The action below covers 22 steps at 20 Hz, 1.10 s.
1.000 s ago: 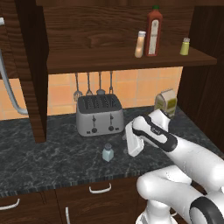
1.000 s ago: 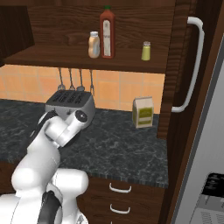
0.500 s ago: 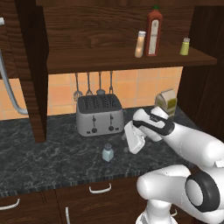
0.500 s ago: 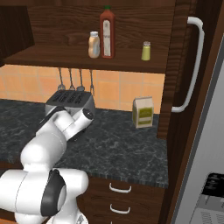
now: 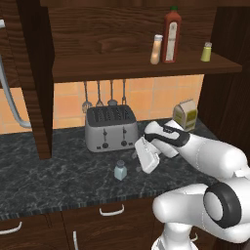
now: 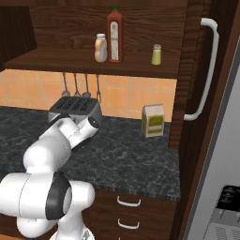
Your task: Put the shaker and condiment bottle from the counter next to their counterparts in the cabinet.
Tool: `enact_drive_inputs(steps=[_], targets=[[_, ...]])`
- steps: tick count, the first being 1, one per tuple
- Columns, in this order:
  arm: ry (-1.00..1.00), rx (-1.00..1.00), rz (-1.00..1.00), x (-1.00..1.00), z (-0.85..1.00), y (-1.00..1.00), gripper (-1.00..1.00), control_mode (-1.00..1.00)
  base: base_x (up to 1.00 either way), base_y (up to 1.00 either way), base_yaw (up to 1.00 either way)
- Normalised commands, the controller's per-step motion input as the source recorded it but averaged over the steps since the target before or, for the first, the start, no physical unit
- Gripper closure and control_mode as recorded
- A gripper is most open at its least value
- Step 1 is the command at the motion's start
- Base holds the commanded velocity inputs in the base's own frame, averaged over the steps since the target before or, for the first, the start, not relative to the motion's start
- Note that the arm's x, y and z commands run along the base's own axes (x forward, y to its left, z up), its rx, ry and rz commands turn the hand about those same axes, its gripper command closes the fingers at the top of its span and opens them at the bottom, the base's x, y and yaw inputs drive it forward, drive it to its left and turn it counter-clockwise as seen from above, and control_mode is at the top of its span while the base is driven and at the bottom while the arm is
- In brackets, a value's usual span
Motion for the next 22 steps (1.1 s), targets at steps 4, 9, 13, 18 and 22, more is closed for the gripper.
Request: enact_drive_inputs(steps=[4,9,13,18,22], targets=[[0.00,0.00,0.02,0.02,-0.16,0.01,-1.00,-1.00,0.00,0.00,0.00],[0.00,0.00,0.02,0.03,-0.26,0.01,-1.00,-1.00,0.00,0.00,0.00],[0.01,0.01,0.02,0.05,-0.23,0.04,-1.00,-1.00,0.00,0.00,0.00],[0.07,0.03,0.03,0.11,-0.15,0.03,-1.00,-1.00,0.00,0.00,0.00],[0.12,0.05,0.03,0.18,-0.11,0.05,-1.00,-1.00,0.00,0.00,0.00]])
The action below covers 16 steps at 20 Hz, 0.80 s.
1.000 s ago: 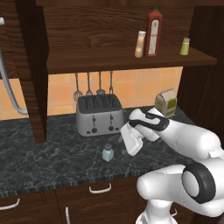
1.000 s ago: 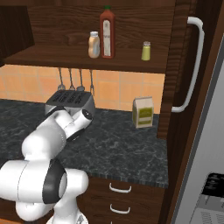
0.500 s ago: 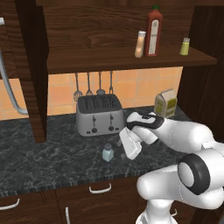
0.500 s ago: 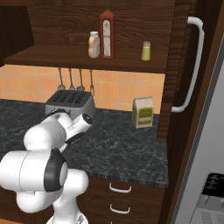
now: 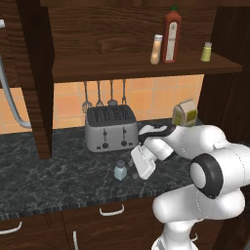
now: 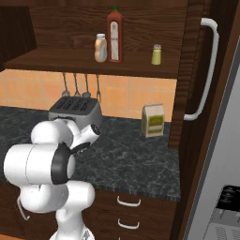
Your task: Put the shaker and condiment bottle from the counter next to their counterparts in the cabinet.
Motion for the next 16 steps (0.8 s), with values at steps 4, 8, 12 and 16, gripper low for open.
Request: enact_drive_inputs(steps=[4,8,12,16], targets=[[0.12,0.06,0.04,0.21,-0.10,0.05,-1.00,-1.00,0.00,0.00,0.00],[0.12,0.06,0.04,0.25,-0.04,0.05,-1.00,-1.00,0.00,0.00,0.00],[0.10,0.06,0.04,0.19,0.00,0.07,-1.00,-1.00,0.00,0.00,0.00],[0.01,0.01,0.04,0.00,0.00,0.29,-1.00,-1.00,0.00,0.00,0.00]])
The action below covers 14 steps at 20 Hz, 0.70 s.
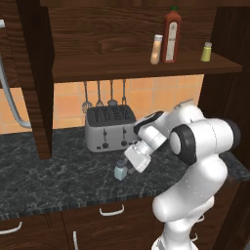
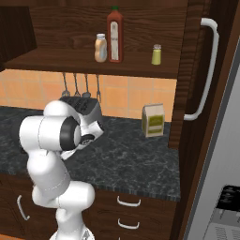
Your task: Put the shaker and condiment bottle from the counter next to their counterparts in the cabinet.
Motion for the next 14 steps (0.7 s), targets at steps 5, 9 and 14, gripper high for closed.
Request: enact_drive_inputs(steps=[5,9,14], targets=[[-0.01,0.00,0.01,-0.15,0.00,0.30,-1.00,-1.00,0.00,0.00,0.00],[-0.04,0.00,0.00,-0.24,-0.01,0.23,-1.00,-1.00,0.00,0.00,0.00],[-0.02,0.00,0.01,-0.28,-0.07,0.34,-1.00,-1.00,0.00,0.00,0.00]])
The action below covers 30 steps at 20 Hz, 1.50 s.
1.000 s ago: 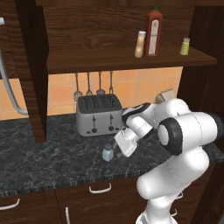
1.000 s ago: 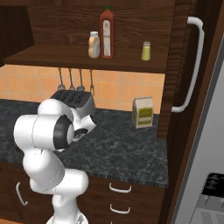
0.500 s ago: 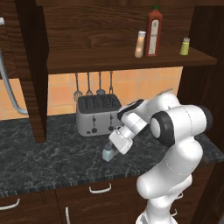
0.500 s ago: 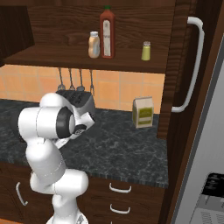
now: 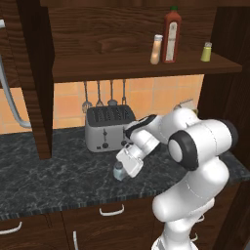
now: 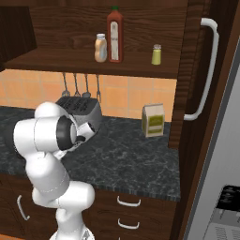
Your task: Put the shaker and condiment bottle from the counter next to their counterparts in the cabinet.
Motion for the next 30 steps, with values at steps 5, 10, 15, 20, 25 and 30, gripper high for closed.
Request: enact_drive_inputs(steps=[5,10,15,20,25,30], targets=[[-0.01,0.01,0.00,-0.05,-0.01,0.13,1.00,-1.00,0.00,0.00,0.00],[-0.01,0.01,0.00,-0.03,0.36,-0.10,1.00,-1.00,0.00,0.00,0.00],[-0.05,0.00,-0.14,-0.01,0.88,-0.12,1.00,-1.00,0.00,0.00,0.00],[0.00,0.00,-0.29,0.00,0.89,-0.06,1.00,-1.00,0.00,0.00,0.00],[0.01,0.07,-0.39,0.02,0.60,-0.35,1.00,-1.00,0.00,0.00,0.00],[0.04,0.09,-0.47,0.17,0.54,-0.42,1.00,-1.00,0.00,0.00,0.00]])
